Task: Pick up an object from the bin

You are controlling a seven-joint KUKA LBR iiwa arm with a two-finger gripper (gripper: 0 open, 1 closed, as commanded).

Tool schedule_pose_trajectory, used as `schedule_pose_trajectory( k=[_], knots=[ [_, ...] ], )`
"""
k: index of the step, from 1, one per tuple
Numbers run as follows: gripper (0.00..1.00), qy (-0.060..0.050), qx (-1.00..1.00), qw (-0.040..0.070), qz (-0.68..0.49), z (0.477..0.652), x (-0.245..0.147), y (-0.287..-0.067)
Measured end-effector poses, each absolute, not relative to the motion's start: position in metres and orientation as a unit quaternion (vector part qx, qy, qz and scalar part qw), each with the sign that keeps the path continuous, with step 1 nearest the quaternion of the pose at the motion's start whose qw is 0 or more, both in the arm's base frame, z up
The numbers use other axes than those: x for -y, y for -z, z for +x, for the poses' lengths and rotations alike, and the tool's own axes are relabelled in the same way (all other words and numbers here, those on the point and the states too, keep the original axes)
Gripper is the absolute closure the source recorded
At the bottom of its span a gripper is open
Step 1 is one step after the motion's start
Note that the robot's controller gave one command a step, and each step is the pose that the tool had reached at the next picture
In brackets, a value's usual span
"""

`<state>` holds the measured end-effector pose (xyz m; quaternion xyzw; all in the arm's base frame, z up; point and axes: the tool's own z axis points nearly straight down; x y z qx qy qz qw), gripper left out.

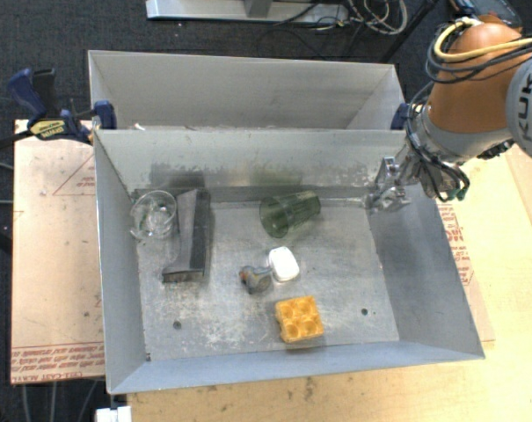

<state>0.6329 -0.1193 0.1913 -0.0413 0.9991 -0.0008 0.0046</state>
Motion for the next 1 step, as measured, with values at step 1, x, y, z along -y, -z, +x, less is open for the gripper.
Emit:
schedule_pose_trajectory(
  k=[1],
  knots=[
    [1.0,0.0,-0.989,0.002,-0.147,0.6274,0.1182,-0.1429]
  ],
)
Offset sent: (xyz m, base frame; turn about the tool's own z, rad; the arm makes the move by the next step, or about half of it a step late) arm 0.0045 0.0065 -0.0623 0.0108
